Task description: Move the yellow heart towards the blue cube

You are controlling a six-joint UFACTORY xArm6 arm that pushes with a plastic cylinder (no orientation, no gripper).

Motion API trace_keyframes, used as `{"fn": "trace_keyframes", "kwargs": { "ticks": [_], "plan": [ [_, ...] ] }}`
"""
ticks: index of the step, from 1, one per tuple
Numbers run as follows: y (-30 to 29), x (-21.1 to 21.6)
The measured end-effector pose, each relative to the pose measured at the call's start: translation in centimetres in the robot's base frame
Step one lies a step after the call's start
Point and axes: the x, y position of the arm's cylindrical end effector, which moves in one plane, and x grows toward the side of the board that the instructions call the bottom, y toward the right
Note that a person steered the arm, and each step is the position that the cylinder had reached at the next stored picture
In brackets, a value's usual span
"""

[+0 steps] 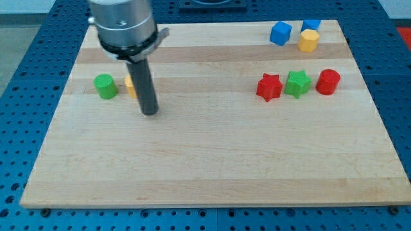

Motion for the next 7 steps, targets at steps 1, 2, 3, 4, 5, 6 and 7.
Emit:
{"fn": "trace_keyframes", "kwargs": {
  "ticks": [1,2,3,4,5,6,7],
  "plan": [
    [-2.5,0.0],
    [-3.2,-1.1],
    [-3.2,-3.2],
    [-3.2,-5.4],
    [-3.2,-7.4],
    [-3.2,-9.0],
    [-3.2,-10.8]
  ]
}}
